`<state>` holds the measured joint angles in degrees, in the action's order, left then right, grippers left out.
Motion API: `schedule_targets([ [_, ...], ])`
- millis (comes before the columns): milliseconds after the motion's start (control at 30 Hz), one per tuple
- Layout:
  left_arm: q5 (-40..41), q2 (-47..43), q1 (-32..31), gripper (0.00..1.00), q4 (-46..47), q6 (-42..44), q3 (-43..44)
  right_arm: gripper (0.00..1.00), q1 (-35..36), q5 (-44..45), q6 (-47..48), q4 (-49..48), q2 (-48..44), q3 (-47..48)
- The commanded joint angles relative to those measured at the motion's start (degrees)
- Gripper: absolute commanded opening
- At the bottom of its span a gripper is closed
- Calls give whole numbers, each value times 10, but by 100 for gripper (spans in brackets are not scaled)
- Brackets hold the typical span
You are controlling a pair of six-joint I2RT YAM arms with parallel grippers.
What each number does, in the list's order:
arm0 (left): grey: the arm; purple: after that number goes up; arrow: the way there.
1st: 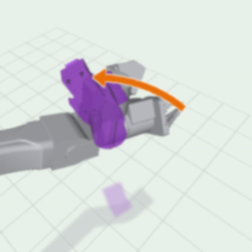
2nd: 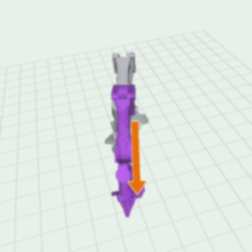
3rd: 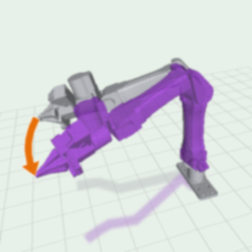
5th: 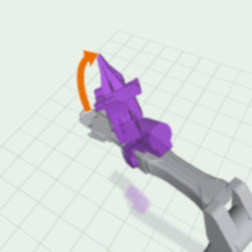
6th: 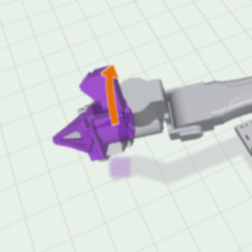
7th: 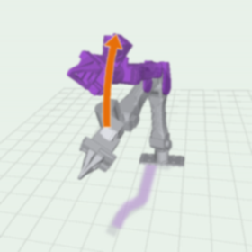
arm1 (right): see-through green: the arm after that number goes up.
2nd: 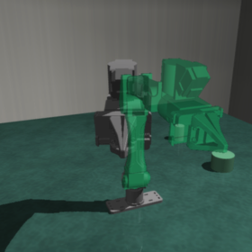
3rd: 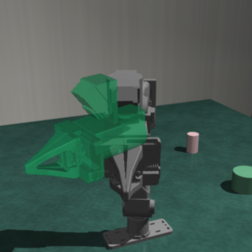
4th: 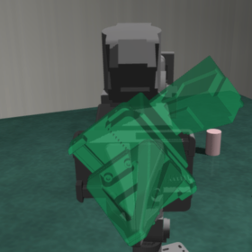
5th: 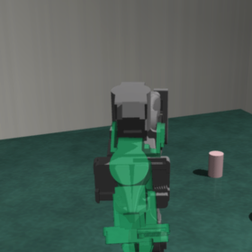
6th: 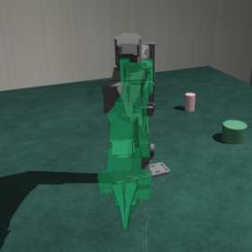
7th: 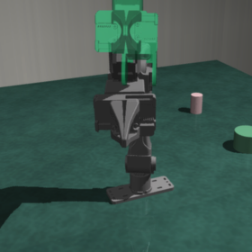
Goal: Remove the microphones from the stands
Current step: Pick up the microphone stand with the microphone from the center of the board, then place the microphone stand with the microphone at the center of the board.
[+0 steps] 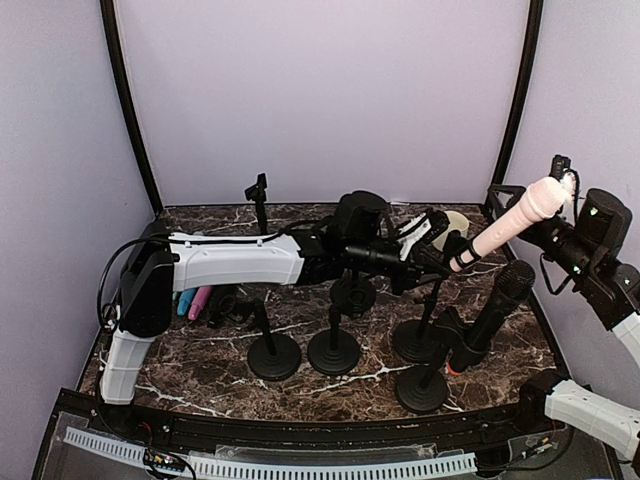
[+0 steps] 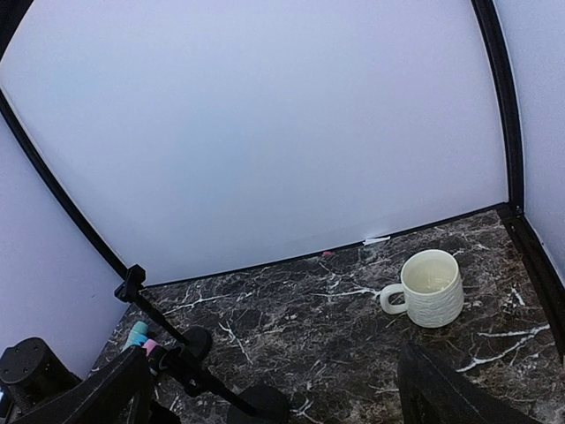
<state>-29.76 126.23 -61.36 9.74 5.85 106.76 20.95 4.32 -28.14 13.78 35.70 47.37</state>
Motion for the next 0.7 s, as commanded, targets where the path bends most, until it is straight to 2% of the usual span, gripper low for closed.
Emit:
schedule_targets([
  [0, 75, -34, -2, 0, 77, 16, 50, 98, -3, 7, 4, -12, -8, -1],
  [400, 221, -77, 1, 0, 32, 42, 148, 98, -3, 14, 5, -6, -12, 3],
  [500, 254, -111, 12, 0, 5, 44, 149, 98, -3, 16, 5, -3, -13, 3],
  [667, 266, -173, 37, 0, -8, 32, 107, 98, -3, 17, 5, -8, -10, 3],
])
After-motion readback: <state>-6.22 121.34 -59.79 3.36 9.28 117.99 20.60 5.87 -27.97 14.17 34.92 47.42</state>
